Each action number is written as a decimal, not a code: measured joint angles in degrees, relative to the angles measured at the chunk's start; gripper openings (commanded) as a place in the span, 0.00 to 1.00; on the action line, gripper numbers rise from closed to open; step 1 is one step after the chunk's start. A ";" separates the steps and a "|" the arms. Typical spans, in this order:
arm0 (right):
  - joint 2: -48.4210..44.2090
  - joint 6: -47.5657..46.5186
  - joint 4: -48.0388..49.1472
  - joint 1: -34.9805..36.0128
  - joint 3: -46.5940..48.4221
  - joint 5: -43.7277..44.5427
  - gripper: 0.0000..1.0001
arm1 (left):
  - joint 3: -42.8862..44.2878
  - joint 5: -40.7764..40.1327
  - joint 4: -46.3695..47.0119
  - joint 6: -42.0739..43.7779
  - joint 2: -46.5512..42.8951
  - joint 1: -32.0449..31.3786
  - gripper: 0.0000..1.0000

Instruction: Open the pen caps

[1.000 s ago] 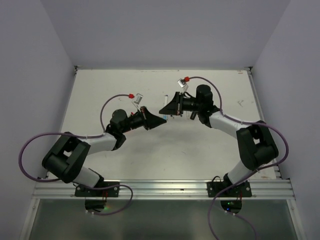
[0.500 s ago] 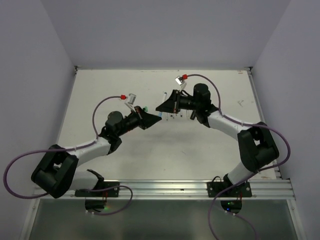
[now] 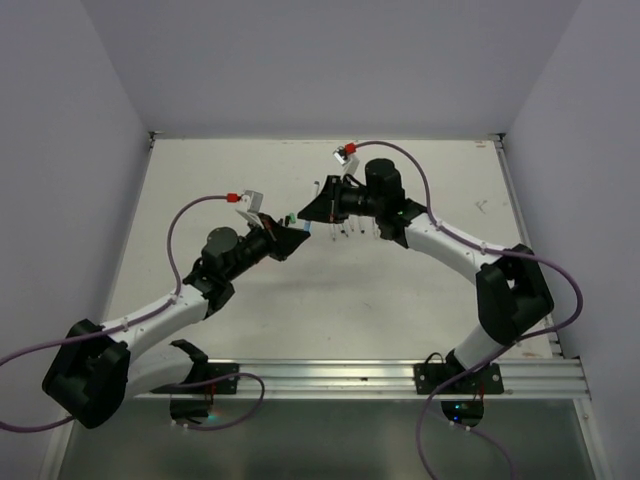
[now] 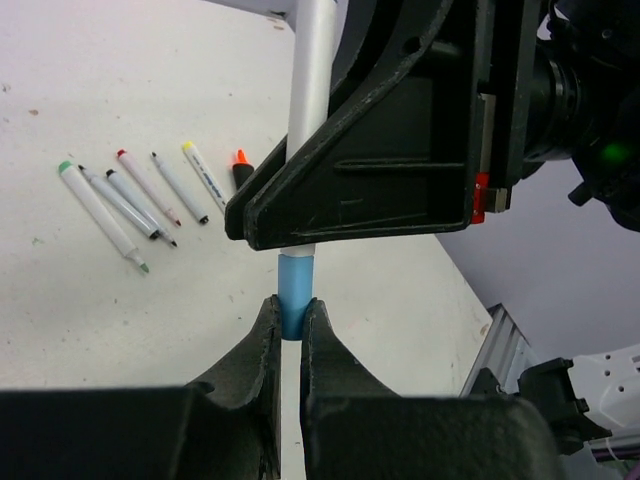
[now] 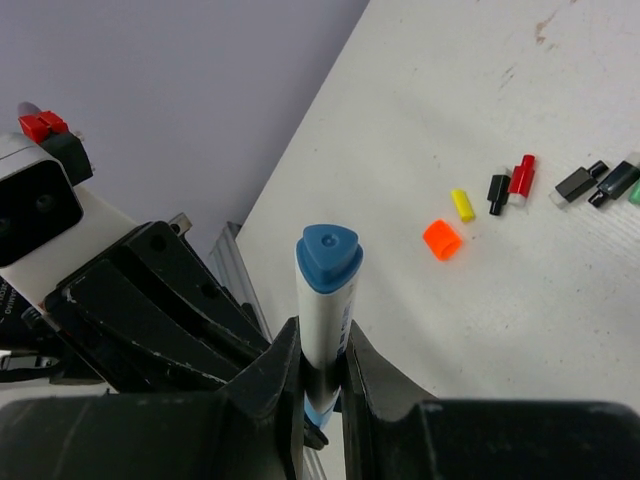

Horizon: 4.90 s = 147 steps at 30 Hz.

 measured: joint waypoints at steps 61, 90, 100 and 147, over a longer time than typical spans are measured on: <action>2.45 4.66 15.78 0.83 -3.10 -5.99 0.00 | 9.16 8.83 -12.00 6.36 3.43 4.44 0.37; 15.32 19.37 51.28 -0.17 5.53 -6.36 0.00 | -5.55 25.81 5.33 -4.94 -6.51 9.66 0.00; 15.39 13.64 34.10 -0.76 7.21 -0.48 0.00 | 3.08 10.43 -19.78 4.85 -9.92 9.60 0.00; 9.57 -6.97 -24.87 -28.79 -7.65 21.24 0.16 | 2.97 -20.79 -32.22 -5.68 16.35 18.73 0.23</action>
